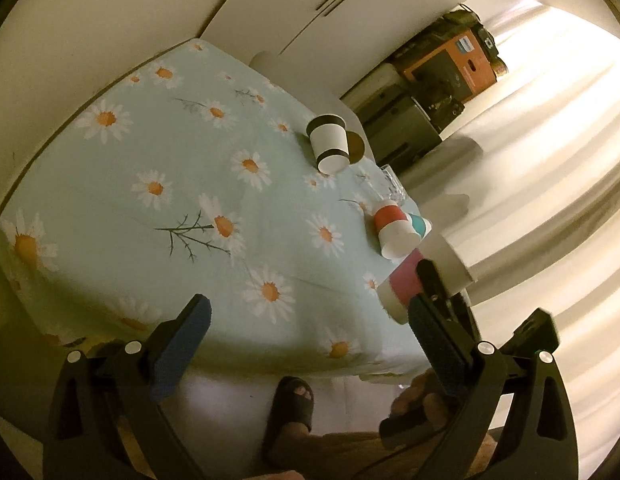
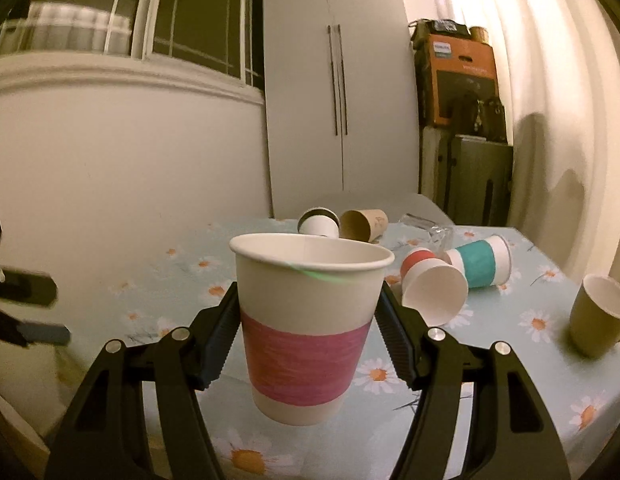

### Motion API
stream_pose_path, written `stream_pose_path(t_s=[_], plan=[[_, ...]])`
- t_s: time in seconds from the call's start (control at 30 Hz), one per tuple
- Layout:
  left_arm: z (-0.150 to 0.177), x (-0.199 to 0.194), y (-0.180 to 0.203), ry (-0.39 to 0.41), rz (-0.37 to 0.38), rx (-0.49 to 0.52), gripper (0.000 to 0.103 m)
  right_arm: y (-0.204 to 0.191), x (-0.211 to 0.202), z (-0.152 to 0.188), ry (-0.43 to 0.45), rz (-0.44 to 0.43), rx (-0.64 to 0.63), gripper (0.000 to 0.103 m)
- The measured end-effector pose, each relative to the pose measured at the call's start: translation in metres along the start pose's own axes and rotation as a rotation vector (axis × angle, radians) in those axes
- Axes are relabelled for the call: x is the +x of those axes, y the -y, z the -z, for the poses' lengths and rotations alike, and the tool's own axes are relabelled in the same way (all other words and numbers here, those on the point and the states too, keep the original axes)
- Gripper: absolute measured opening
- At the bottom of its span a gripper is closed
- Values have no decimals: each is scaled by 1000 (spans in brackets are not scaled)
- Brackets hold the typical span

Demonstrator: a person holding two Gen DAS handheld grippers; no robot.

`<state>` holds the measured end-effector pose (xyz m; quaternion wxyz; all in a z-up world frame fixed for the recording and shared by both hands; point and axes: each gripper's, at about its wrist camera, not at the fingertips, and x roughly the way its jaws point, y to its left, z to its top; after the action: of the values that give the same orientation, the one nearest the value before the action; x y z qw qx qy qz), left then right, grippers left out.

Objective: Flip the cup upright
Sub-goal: 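Lower the upright pink-banded cup onto the tablecloth with the right gripper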

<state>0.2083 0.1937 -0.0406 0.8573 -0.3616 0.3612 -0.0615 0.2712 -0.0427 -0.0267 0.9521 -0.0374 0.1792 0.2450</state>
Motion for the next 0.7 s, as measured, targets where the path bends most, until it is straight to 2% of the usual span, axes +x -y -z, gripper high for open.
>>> stream_pose_path(t_s=[0.27, 0.4, 0.7], plan=[[1, -7, -1, 45, -39, 7, 96, -13, 11, 14, 2, 25, -53, 66], [2, -8, 2, 53, -80, 28, 96, -16, 18, 23, 34, 52, -85, 66], [3, -4, 10, 46, -116, 86, 96, -14, 26, 38, 34, 68, -87, 66]])
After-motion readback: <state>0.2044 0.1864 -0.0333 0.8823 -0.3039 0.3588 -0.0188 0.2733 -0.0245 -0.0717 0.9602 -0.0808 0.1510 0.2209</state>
